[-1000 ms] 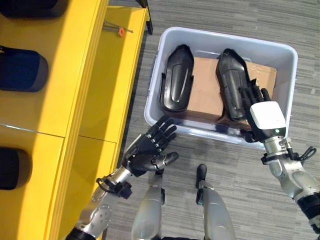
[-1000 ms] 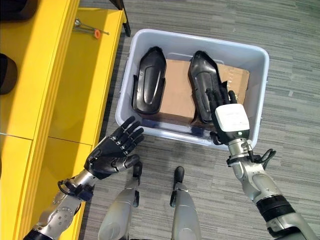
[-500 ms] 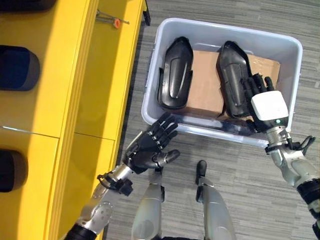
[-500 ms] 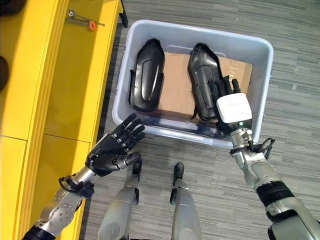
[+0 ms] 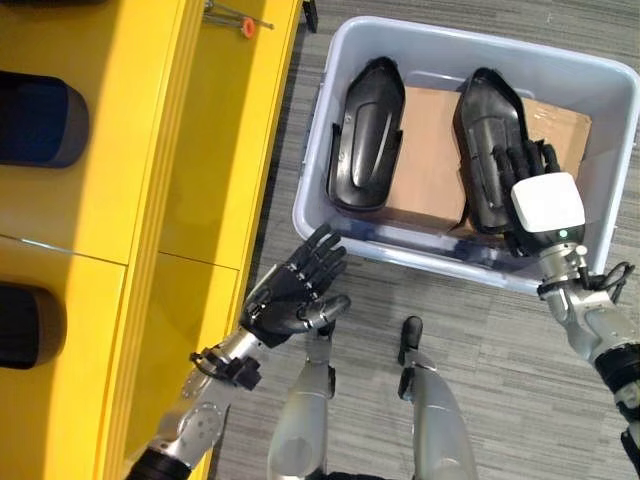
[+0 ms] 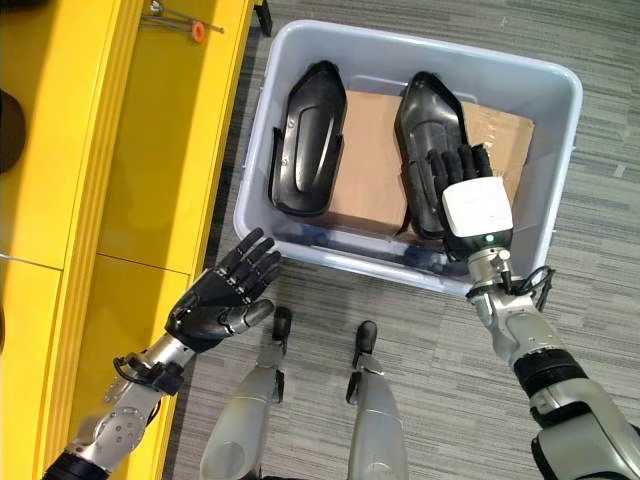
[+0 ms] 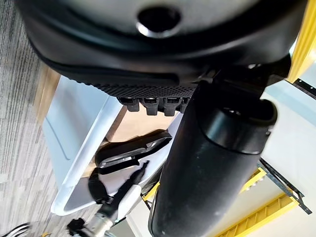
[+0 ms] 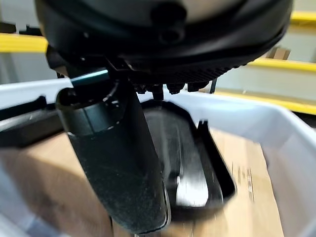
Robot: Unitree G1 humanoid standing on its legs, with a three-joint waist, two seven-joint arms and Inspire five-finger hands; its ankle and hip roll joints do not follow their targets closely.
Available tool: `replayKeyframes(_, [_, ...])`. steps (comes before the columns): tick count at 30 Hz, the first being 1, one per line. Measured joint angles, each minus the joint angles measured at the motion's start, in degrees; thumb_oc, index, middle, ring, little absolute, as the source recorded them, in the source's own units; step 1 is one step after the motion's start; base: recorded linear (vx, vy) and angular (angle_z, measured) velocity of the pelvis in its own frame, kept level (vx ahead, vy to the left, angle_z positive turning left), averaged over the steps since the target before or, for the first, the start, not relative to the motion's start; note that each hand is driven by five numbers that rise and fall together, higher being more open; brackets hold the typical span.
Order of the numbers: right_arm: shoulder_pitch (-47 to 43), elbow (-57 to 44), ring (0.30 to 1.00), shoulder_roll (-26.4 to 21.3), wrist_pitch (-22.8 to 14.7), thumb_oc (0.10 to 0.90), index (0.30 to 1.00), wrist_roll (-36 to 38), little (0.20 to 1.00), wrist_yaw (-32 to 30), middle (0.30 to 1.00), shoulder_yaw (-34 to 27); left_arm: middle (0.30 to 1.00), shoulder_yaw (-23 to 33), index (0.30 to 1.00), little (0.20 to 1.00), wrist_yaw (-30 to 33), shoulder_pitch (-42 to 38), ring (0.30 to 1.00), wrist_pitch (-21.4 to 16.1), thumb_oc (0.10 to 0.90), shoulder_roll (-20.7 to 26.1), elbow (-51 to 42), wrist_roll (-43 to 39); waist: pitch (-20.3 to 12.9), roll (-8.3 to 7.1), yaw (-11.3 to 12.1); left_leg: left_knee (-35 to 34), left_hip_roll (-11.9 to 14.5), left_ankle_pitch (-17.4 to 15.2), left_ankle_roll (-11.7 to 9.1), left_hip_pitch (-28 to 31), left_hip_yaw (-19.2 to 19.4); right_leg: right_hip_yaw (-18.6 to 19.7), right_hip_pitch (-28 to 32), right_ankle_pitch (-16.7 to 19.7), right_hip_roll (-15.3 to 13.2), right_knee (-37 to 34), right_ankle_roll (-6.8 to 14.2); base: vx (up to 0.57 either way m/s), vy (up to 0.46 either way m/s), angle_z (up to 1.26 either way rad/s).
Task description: Move parts from the plastic box to the shelf.
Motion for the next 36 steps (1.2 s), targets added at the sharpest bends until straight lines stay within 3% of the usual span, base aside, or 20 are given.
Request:
replayKeyframes(6, [0.15, 1.58, 1.0, 0.57, -0.88, 0.9, 1.0, 0.23, 1.0, -0.38, 1.0, 0.99, 1.0, 0.03, 1.0, 1.0, -0.21, 0.19, 1.0, 0.06, 0.9, 0.0, 0.17, 0.02, -0.04, 0.07, -0.04, -0.15, 0.02, 0.22, -0.08, -1.52, 0.01, 0.04, -1.82, -0.01, -0.02, 0.62, -0.03, 0.0, 0.0, 0.0])
replayKeyframes(15, [0.99, 0.25, 1.0, 2.05, 1.09, 0.9, 1.0, 0.21, 1.0, -0.82, 1.0, -0.21, 1.0, -0.05, 1.0, 1.0, -0.46, -0.14, 1.0, 1.73, 0.9, -0.23, 0.36, 0.09, -0.03, 0.07, -0.26, -0.22, 0.08, 0.5, -0.12, -1.9, 0.04, -0.01, -2.41, -0.21, -0.02, 1.01, -0.22, 0.0, -0.014, 0.0])
replayKeyframes(23, [-4.9, 8.13, 1.0, 3.35, 1.55, 0.9, 1.0, 1.5, 1.0, -1.3, 1.0, 2.38, 1.0, -0.05, 1.0, 1.0, -0.28, -1.18, 1.0, 1.74, 0.9, -0.11, 0.94, 0.54, -0.06, 0.13, 0.23, -0.17, 0.08, 1.02, -0.34, -3.83, 0.02, -0.02, -4.85, -0.25, -0.09, 2.05, -0.29, 0.0, -0.025, 0.0])
replayKeyframes(24, [-6.13, 9.34, 0.38, 3.6, 1.87, 0.457, 0.38, 2.5, 0.38, -0.37, 0.38, 2.6, 1.0, -0.06, 1.0, 1.0, -0.27, -1.94, 1.0, 1.93, 0.9, -0.11, 0.94, 0.59, -0.06, 0.23, 0.51, -0.15, 0.08, 1.24, -0.38, -4.68, -0.03, -0.06, -5.98, -0.43, -0.14, 2.86, -0.48, -0.01, -0.044, 0.01])
replayKeyframes(25, [-6.86, 9.66, 0.3, 3.73, 2.64, 0.4, 0.3, 2.7, 0.3, 0.53, 0.3, 3.19, 1.0, -0.05, 1.0, 1.0, -0.22, -2.15, 1.0, 1.93, 0.9, -0.12, 1.02, 0.61, -0.03, 0.28, 0.55, -0.16, 0.09, 1.34, -0.42, -4.96, -0.07, -0.08, -6.39, -0.45, -0.14, 3.02, -0.49, -0.01, -0.049, 0.01])
replayKeyframes(27, [-8.33, 10.25, 0.3, 3.94, 3.95, 0.4, 0.3, 2.68, 0.3, 2.13, 0.3, 4.57, 1.0, -0.16, 1.0, 1.0, 0.03, -2.48, 1.0, 2.12, 0.9, -0.14, 1.32, 1.29, -0.01, 0.5, 0.54, -0.15, 0.1, 1.42, -0.5, -5.19, -0.04, -0.05, -6.85, -0.49, -0.15, 3.32, -0.51, -0.01, -0.041, -0.01])
replayKeyframes(36, [-14.97, 13.79, 0.3, 6.49, 5.85, 0.4, 0.3, 8.05, 0.3, -1.47, 0.3, 3.9, 1.0, -1.14, 1.0, 1.0, 0.69, -3.1, 1.0, 2.27, 0.9, -0.12, 2.35, 2.69, -0.14, 1.17, 0.27, 1.08, 0.12, 1.84, -1.41, -9.31, -0.22, 0.12, -13.09, -2.02, -0.47, 8.62, -0.99, -0.01, -0.022, 0.01])
